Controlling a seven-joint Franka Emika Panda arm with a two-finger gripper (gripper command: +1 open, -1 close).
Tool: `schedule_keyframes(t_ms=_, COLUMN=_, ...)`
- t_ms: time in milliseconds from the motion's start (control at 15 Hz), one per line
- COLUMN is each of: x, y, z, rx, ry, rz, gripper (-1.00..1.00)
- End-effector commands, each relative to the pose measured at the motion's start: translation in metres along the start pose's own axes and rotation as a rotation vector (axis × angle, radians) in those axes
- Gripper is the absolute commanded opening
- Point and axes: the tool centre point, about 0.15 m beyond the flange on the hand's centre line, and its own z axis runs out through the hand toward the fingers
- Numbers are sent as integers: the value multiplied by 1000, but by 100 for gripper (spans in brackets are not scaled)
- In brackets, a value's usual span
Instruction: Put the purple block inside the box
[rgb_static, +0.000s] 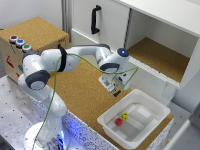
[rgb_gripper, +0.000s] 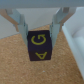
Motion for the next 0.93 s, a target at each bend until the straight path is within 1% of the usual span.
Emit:
schedule_keyframes(t_ms=0, x=-23, y=65, z=-3, rx=-73, ry=30, rz=133, gripper=-100)
schedule_keyframes(t_ms=200, x=-35, y=100, z=-11, rx=-145, ry=43, rz=199, gripper=-100)
schedule_keyframes(t_ms=267, x=-36, y=110, z=-12, rx=-161, ry=58, rz=213, gripper=-100)
schedule_keyframes(t_ms=533, x=-28, y=131, z=-2, rx=-231, ry=153, rz=253, gripper=-100)
schedule_keyframes(t_ms=667, x=-20, y=133, z=6, rx=-269, ry=181, rz=257, gripper=-100)
schedule_keyframes(t_ms=733, x=-14, y=134, z=9, rx=-292, ry=195, rz=257, gripper=-100)
schedule_keyframes(t_ms=800, x=-9, y=132, z=7, rx=-317, ry=232, rz=258, gripper=-100)
schedule_keyframes(t_ms=867, x=-2, y=127, z=5, rx=-359, ry=263, rz=247, gripper=-100)
